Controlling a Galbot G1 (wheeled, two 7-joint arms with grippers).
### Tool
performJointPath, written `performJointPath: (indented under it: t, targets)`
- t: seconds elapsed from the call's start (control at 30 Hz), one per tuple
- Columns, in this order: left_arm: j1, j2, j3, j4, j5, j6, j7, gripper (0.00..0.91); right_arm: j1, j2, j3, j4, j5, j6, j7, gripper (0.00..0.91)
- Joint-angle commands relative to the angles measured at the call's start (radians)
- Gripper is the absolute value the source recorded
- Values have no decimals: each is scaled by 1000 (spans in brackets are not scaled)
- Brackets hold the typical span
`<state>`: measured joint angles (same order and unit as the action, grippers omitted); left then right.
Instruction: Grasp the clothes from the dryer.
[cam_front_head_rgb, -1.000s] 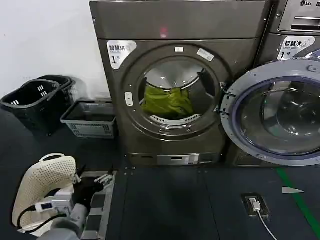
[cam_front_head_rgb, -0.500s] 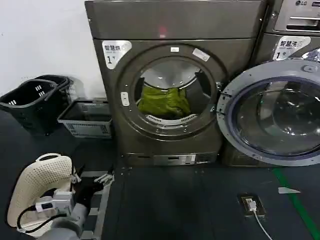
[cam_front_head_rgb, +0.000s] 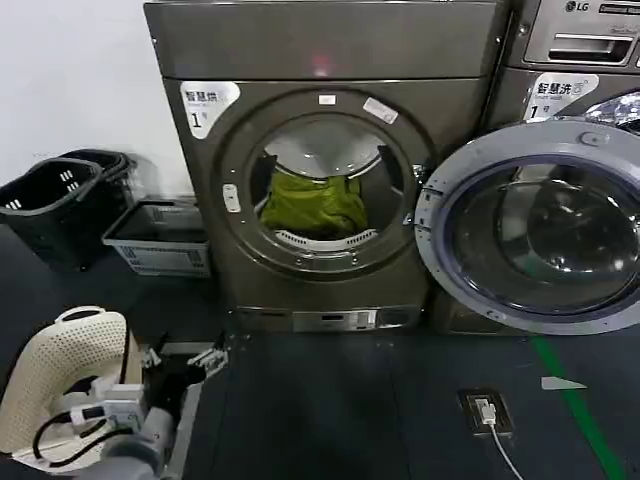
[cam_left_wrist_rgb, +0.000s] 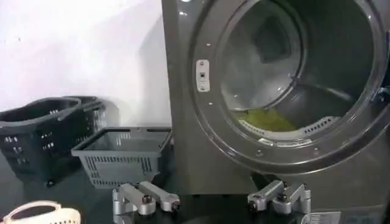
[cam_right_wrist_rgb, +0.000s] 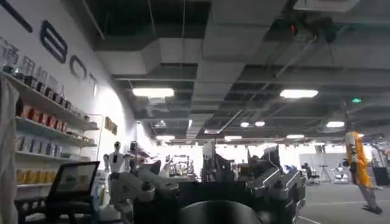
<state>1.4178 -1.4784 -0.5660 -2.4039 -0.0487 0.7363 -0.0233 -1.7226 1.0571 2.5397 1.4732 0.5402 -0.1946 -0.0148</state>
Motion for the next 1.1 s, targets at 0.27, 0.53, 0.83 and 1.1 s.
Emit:
performJointPath:
  t: [0.27,0.53,0.83,1.1]
  targets:
    - [9,3,0,-5,5,49,17,907,-3,2,4,-3,5,-1,3,907]
    - [5,1,4,0,7,49,25,907,-1,0,3,-2,7,-1,2,907]
    - [-5,-2,11,12,11,49,29,907,-7,0,12,-5,8,0,2,907]
    - [-13,-3,31,16,27,49,31,907,-8,1,11,-9,10,17,20,907]
